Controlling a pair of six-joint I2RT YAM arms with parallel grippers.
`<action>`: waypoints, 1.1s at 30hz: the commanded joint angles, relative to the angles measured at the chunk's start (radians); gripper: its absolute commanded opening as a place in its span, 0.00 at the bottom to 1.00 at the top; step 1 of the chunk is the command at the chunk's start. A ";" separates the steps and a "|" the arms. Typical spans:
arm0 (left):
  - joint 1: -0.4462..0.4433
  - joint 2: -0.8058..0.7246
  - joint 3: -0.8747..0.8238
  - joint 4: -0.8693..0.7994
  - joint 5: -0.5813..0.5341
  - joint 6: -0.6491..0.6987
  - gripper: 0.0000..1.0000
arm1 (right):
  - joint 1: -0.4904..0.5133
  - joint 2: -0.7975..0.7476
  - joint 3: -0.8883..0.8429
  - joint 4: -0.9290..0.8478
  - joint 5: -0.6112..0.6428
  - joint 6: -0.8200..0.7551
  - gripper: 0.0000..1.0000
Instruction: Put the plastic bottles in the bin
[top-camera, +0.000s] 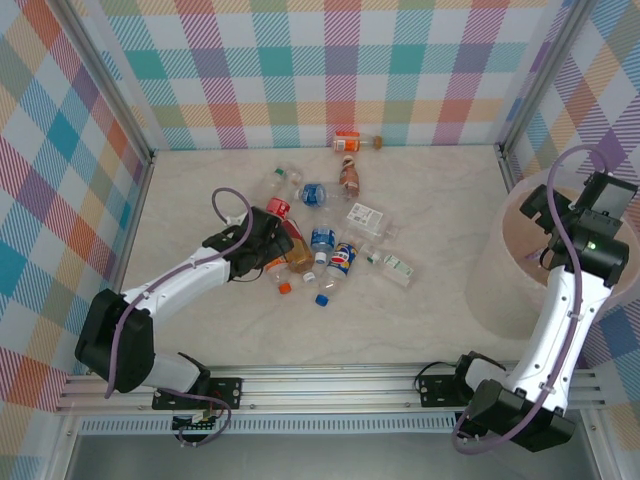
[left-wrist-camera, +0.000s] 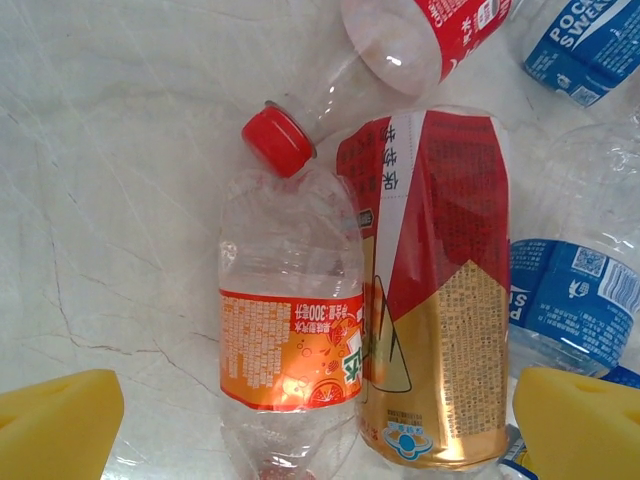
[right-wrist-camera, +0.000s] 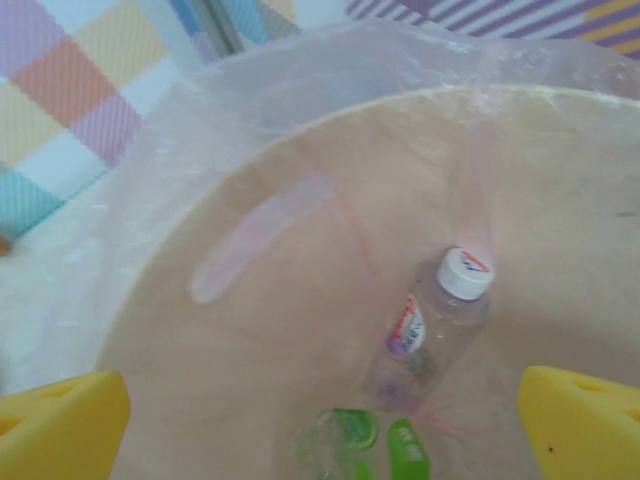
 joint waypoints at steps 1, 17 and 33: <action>0.015 0.004 -0.023 -0.033 0.023 -0.020 1.00 | -0.004 -0.041 -0.006 0.066 -0.193 0.053 1.00; 0.006 -0.002 -0.178 0.126 0.170 0.035 0.97 | 0.393 -0.111 -0.115 0.396 -0.542 0.149 1.00; -0.013 0.177 -0.070 0.117 0.091 0.230 0.91 | 0.708 0.072 -0.147 0.424 -0.380 0.105 1.00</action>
